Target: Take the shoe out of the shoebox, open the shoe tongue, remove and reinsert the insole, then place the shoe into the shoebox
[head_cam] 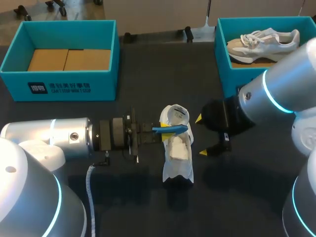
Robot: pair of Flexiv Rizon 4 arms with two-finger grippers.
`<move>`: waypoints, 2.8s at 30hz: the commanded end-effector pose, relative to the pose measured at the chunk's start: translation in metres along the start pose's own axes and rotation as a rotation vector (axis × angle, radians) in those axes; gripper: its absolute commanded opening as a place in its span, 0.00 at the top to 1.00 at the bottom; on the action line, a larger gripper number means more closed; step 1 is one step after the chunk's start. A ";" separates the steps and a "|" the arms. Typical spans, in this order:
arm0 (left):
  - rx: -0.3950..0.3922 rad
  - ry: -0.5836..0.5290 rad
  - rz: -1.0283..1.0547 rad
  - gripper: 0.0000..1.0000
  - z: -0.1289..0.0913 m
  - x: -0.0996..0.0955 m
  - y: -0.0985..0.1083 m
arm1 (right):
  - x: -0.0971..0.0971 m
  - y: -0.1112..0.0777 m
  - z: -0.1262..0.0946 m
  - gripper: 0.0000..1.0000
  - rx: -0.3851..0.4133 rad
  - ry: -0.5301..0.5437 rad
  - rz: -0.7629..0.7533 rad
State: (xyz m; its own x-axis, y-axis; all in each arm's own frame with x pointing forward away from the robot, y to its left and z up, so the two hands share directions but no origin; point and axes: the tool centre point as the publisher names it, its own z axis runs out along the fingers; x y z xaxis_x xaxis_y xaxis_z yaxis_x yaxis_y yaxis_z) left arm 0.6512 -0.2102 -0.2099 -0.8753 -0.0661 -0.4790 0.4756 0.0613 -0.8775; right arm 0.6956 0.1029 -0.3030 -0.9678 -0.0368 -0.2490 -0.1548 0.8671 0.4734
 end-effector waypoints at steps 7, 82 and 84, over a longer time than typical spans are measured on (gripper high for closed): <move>-0.004 0.002 0.000 1.00 0.001 0.001 -0.001 | 0.011 -0.019 0.018 0.00 -0.037 -0.015 -0.006; -0.088 0.045 0.083 1.00 0.052 0.036 0.054 | 0.010 -0.021 0.014 0.00 -0.021 -0.035 0.032; -0.092 0.041 0.082 1.00 0.053 0.035 0.055 | 0.010 -0.021 0.014 0.00 -0.021 -0.035 0.032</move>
State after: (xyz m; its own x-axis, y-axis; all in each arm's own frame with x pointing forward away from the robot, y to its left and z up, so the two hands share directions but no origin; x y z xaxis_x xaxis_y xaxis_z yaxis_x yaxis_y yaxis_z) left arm 0.6505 -0.2545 -0.2753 -0.8376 -0.0161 -0.5460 0.5381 0.1480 -0.8298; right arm 0.6928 0.0912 -0.3272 -0.9652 0.0087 -0.2614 -0.1272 0.8578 0.4981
